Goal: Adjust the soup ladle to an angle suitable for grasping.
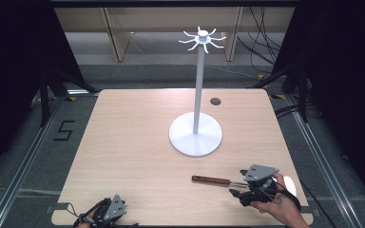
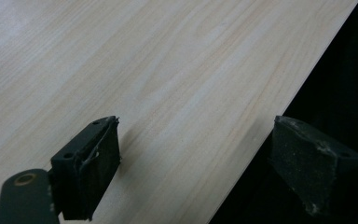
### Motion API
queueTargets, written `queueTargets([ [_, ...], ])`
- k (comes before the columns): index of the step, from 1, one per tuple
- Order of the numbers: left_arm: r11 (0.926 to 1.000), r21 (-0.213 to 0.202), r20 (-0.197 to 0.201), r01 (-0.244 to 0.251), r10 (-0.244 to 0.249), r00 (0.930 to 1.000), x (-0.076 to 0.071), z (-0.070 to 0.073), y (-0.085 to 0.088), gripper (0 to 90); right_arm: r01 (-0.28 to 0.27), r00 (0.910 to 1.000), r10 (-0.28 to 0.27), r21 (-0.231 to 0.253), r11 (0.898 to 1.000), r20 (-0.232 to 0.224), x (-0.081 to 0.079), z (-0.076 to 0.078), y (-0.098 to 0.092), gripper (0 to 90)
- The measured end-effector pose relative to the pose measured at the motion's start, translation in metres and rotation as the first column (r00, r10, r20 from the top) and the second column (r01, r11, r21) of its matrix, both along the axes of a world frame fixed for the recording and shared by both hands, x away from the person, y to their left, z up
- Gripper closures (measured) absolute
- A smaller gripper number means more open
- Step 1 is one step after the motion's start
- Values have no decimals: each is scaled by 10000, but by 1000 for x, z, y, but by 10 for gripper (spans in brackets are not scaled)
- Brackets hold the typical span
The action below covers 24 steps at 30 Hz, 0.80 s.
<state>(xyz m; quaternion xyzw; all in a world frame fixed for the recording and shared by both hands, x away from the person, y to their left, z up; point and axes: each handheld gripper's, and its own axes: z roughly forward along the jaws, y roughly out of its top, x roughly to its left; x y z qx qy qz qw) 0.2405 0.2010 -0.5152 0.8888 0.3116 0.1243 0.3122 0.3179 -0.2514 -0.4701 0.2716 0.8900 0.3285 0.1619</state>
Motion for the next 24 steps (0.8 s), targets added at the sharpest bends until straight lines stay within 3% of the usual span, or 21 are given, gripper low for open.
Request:
queueTargets([
  [6, 10000, -32, -25, 25, -25, 10000, 0, 0, 1, 152, -189, 9995, 172, -585, 9981, -281, 15, 2, 25, 250],
  [7, 10000, -4, -31, 25, -25, 10000, 0, 0, 0, 153, -402, 9980, 352, -986, 9943, -519, 20, 6, 31, 243],
  [11, 10000, -30, -25, -2, 2, 10000, 0, 0, 1, 152, -484, 9959, 382, -1267, 9908, -823, 26, 10, 39, 213],
  [12, 10000, -24, -33, 13, -13, 10000, 0, 0, 0, 152, -876, 9939, 779, -1301, 9876, -784, 32, 10, 43, 236],
  [14, 10000, -10, -34, 4, -4, 10000, 0, 0, 0, 153, -989, 9914, 859, -1365, 9857, -983, 33, 10, 44, 239],
  [16, 10000, -6, -30, 30, -30, 10000, 0, 0, 0, 152, -1160, 9864, 945, -1623, 9799, -1346, 36, 7, 49, 281],
  [19, 10000, -1, -31, 31, -31, 10000, 0, 0, 0, 153, -1869, 9684, 1473, -1945, 9629, -2012, 38, 5, 56, 387],
  [24, 10000, -19, -30, 24, -24, 10000, 0, 0, 1, 153, -2055, 9600, 1441, -2546, 9450, -2402, 46, 4, 66, 494],
])
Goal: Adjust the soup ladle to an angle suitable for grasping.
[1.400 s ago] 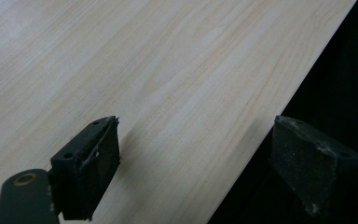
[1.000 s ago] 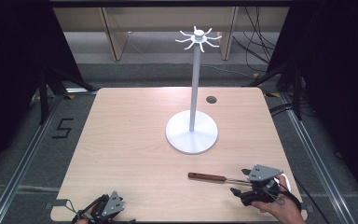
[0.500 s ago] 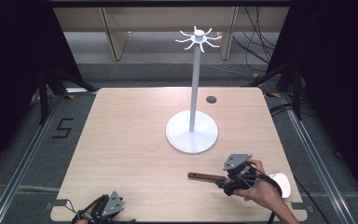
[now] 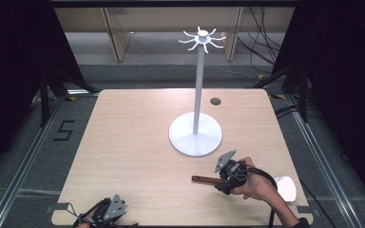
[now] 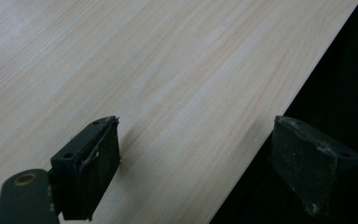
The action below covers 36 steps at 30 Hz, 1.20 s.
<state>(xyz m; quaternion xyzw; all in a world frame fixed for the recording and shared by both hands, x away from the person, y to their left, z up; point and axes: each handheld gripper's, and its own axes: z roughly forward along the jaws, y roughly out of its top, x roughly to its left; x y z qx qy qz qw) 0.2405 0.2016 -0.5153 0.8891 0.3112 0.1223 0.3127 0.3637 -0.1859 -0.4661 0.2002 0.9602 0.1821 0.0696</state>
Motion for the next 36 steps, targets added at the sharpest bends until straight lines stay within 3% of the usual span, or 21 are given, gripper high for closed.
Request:
queueTargets([
  [5, 10000, 2, -2, -4, 4, 10000, 0, 0, 0, 153, -268, 9994, 260, -387, 9989, -207, 8, -3, 6, 554],
  [6, 10000, -3, 11, -22, 22, 10000, 0, 0, 0, 152, -360, 9985, 342, -427, 9984, -423, 10, -3, 7, 564],
  [9, 10000, 6, 4, 14, -14, 10000, 0, 0, 0, 153, -485, 9985, 465, -719, 9962, -292, 12, -5, 8, 585],
  [10, 10000, 19, 3, 6, -6, 10000, 0, 0, 0, 153, -364, 9978, 322, -723, 9967, -573, 11, -4, 10, 590],
  [12, 10000, 13, 8, 0, 0, 10000, 0, 0, 0, 153, -603, 9969, 561, -770, 9952, -559, 13, -6, 11, 609],
  [14, 10000, 3, 22, 15, -15, 10000, 0, 0, 0, 153, -450, 9973, 391, -969, 9943, -618, 12, -6, 11, 620],
  [15, 10000, 20, 8, 16, -16, 10000, 0, 0, 0, 153, -591, 9966, 510, -1305, 9897, -650, 14, -6, 11, 637],
  [17, 10000, -7, 9, -3, 3, 10000, 0, 0, 0, 153, -753, 9951, 665, -1265, 9891, -727, 16, -9, 11, 658],
  [20, 10000, 24, 1, 33, -33, 10000, 0, 0, 0, 153, -1529, 9877, 1468, -1328, 9793, -544, 22, -12, 9, 689],
  [23, 10000, 44, -10, 88, -88, 10000, 0, 0, 0, 152, -745, 9944, 606, -1672, 9831, -867, 18, -10, 12, 702],
  [24, 10000, -6, 8, 27, -27, 10000, 0, 0, 0, 153, -1054, 9926, 939, -1625, 9811, -775, 19, -11, 13, 704],
  [25, 9999, 101, -15, 102, -102, 9999, 0, 0, 1, 153, -897, 9937, 756, -1824, 9791, -826, 18, -9, 14, 707],
  [26, 9999, 101, -15, 102, -102, 9999, 0, 0, 1, 153, -1491, 9880, 1388, -1813, 9721, -683, 22, -10, 13, 711],
  [28, 9999, 83, 4, 110, -110, 9999, 1, 1, 0, 153, -1314, 9899, 1179, -1981, 9713, -788, 19, -10, 16, 718],
  [31, 9999, 81, -9, 105, -105, 9999, 1, 0, 1, 153, -1810, 9833, 1722, -2129, 9602, -594, 20, -9, 19, 728],
  [32, 9999, 81, -9, 105, -105, 9999, 1, 0, 1, 153, -1810, 9833, 1722, -2129, 9602, -594, 20, -9, 19, 728],
  [33, 10000, 59, 7, 60, -60, 10000, 0, 0, 1, 153, -1393, 9899, 1292, -2274, 9638, -587, 16, -6, 20, 733],
  [34, 9999, 58, -7, 106, -106, 9999, 0, 1, 1, 152, -1657, 9862, 1630, -1891, 9679, -298, 20, -1, 15, 741],
  [35, 9999, 58, -7, 106, -106, 9999, 0, 1, 1, 152, -1657, 9862, 1630, -1891, 9679, -298, 20, -1, 15, 741],
  [36, 9999, 64, -18, 112, -112, 9999, 0, 0, 1, 152, -993, 9948, 934, -1809, 9785, -405, 15, 4, 15, 741],
])
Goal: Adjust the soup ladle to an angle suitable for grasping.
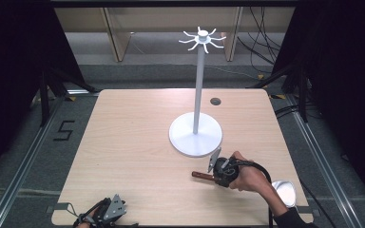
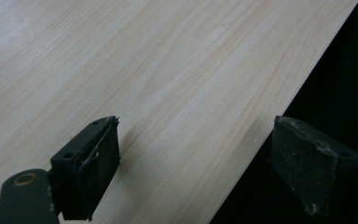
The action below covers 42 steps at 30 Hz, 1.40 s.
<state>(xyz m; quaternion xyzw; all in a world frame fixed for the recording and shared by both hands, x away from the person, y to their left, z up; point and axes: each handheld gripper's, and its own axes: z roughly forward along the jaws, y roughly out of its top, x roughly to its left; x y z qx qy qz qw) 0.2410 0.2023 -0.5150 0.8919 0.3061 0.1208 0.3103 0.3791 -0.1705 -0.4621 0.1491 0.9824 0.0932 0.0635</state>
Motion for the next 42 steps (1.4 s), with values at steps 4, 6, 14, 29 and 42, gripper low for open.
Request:
queueTargets([
  [4, 10000, -4, 14, 4, -4, 10000, 0, 0, 0, 153, 144, 9993, -191, 1438, 9895, 315, -1, 24, -14, 742],
  [6, 10000, 23, 23, 4, -4, 10000, 0, 0, 0, 152, -119, 9987, 29, 1767, 9842, 509, 1, 28, -17, 742],
  [14, 10000, 5, 19, 23, -23, 10000, 0, 0, -1, 152, 436, 9943, -794, 4100, 9110, 707, -3, 64, -50, 742],
  [29, 10000, 18, 9, 27, -27, 10000, 0, 0, -1, 152, 168, 9740, -1521, 6157, 7878, 1680, -8, 103, -84, 743],
  [42, 10000, -8, 2, -18, 18, 10000, 0, 0, 0, 152, 256, 9610, -2140, 7148, 6989, 1749, -16, 122, -103, 743],
])
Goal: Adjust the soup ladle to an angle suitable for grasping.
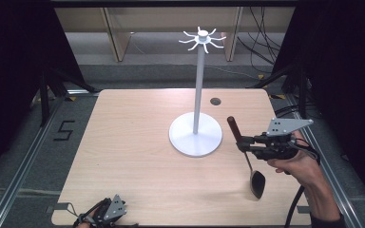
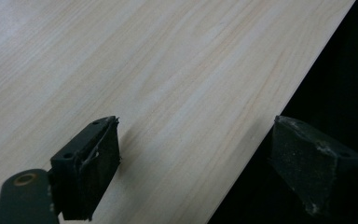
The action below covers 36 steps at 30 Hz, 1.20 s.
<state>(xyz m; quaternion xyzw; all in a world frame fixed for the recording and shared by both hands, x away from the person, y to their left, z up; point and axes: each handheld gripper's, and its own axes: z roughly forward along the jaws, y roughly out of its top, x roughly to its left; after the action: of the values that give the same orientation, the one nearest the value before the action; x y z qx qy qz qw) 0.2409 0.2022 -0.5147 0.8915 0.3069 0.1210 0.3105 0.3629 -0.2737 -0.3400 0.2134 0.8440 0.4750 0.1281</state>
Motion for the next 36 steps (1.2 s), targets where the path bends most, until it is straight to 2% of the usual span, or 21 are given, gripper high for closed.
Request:
queueTargets([
  [1, 10000, 0, 0, 0, 0, 10000, 0, 0, 0, 152, 0, 10000, 0, 0, 10000, 0, 0, 0, 0, 743],
  [2, 10000, -39, -34, 5, -5, 10000, 0, 0, 1, 152, 267, 9993, -277, 357, 9990, 263, -1, 2, -2, 743],
  [5, 10000, -70, -12, -60, 60, 10000, 1, -1, 0, 152, 298, 9993, -313, 651, 9974, 227, -2, 5, -2, 743],
  [6, 9999, -96, -13, -42, 42, 10000, 0, 0, 1, 152, 438, 9983, -471, 870, 9952, 356, -2, 4, -1, 743],
  [7, 10000, -51, 28, 34, -34, 10000, 1, 0, 1, 152, 373, 9975, -421, 833, 9958, 565, 0, 5, -3, 743],
  [8, 9999, -89, -20, -73, 73, 10000, 1, -1, 0, 152, 254, 9986, -288, 751, 9969, 450, 0, 6, -4, 744],
  [9, 9999, -84, -30, -79, 79, 10000, 1, -1, 0, 152, 329, 9989, -356, 855, 9958, 305, -1, 7, -3, 743],
  [10, 10000, -57, -23, -64, 64, 10000, 1, -1, 1, 152, 456, 9972, -520, 1124, 9926, 544, 0, 6, -2, 743],
  [11, 9999, -91, -29, -73, 73, 10000, 1, -1, 0, 152, 368, 9989, -397, 1060, 9937, 248, -1, 7, -2, 744],
  [12, 9999, -81, -34, -64, 63, 10000, 1, -1, 1, 152, 451, 9979, -503, 1226, 9914, 396, -1, 7, -1, 744],
  [13, 9999, -122, 7, -57, 57, 10000, 1, -1, 0, 152, 331, 9974, -403, 1171, 9926, 598, 1, 8, -2, 744],
  [14, 9999, -79, -46, -67, 66, 10000, 1, -1, 1, 152, 261, 9988, -308, 1141, 9931, 391, 0, 9, -2, 744],
  [15, 9999, -79, -46, -67, 66, 10000, 1, -1, 1, 152, 261, 9988, -308, 1141, 9931, 391, 0, 9, -2, 744],
  [16, 9999, -87, -30, -78, 78, 10000, 1, -1, 0, 152, 269, 9975, -347, 1226, 9921, 623, 0, 12, -4, 743],
  [18, 9999, -107, -52, -56, 55, 10000, 0, -1, 1, 152, 232, 9974, -322, 1352, 9905, 650, -1, 13, -4, 743],
  [19, 9999, -82, -62, -75, 74, 10000, 1, -1, 1, 152, 198, 9972, -309, 1587, 9871, 675, -2, 15, -6, 743],
  [21, 9999, -74, -61, -88, 87, 9999, 1, -1, 1, 152, 175, 9973, -287, 1611, 9868, 671, -3, 17, -7, 742],
  [23, 9999, -76, -44, -86, 86, 10000, 1, -1, 0, 152, 364, 9959, -503, 1762, 9837, 754, -5, 20, -5, 742],
  [28, 9999, -87, -58, -109, 108, 9999, 1, -1, 0, 152, 317, 9956, -457, 1654, 9857, 816, -2, 24, -6, 743],
  [31, 9998, -97, -56, -170, 169, 9998, 1, -1, 1, 152, 613, 9929, -764, 1580, 9855, 911, 1, 25, -2, 742],
  [36, 9998, -102, -51, -186, 185, 9998, 1, -1, 1, 152, 568, 9931, -707, 1437, 9880, 933, 14, 29, 5, 742],
])
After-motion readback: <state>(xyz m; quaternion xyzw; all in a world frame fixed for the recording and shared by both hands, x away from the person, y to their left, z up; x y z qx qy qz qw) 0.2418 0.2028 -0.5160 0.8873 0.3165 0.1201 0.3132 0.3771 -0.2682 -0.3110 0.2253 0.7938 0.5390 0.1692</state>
